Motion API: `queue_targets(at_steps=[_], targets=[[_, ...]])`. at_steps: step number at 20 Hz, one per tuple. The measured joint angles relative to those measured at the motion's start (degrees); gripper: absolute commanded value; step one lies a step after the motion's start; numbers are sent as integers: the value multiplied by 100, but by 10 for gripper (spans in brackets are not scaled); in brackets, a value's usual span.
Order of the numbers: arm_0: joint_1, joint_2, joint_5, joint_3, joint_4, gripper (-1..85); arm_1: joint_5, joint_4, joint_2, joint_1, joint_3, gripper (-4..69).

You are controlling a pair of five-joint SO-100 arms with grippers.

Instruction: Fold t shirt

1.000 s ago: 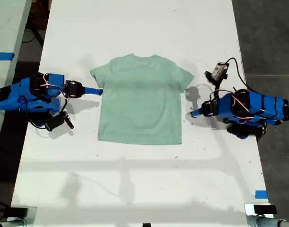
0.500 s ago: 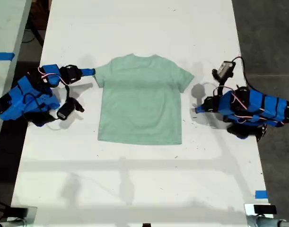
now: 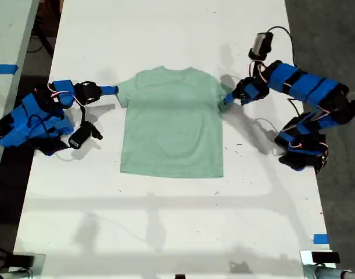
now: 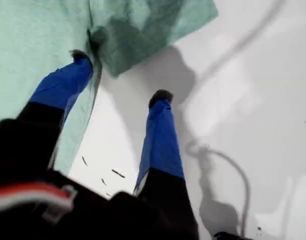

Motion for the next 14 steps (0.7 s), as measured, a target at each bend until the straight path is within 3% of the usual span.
queue_targets(at_steps=[6, 8, 10, 14], targets=[[97, 0, 0, 0, 0, -2, -439, -26, -3217, 703, -2531, 245], [88, 0, 0, 0, 0, -2, -466, 105, -3410, 905, -2918, 181], [88, 0, 0, 0, 0, -2, -483, 176, -3507, 1028, -3050, 10], [88, 0, 0, 0, 0, -2, -483, 246, -3744, 1063, -3261, 12]])
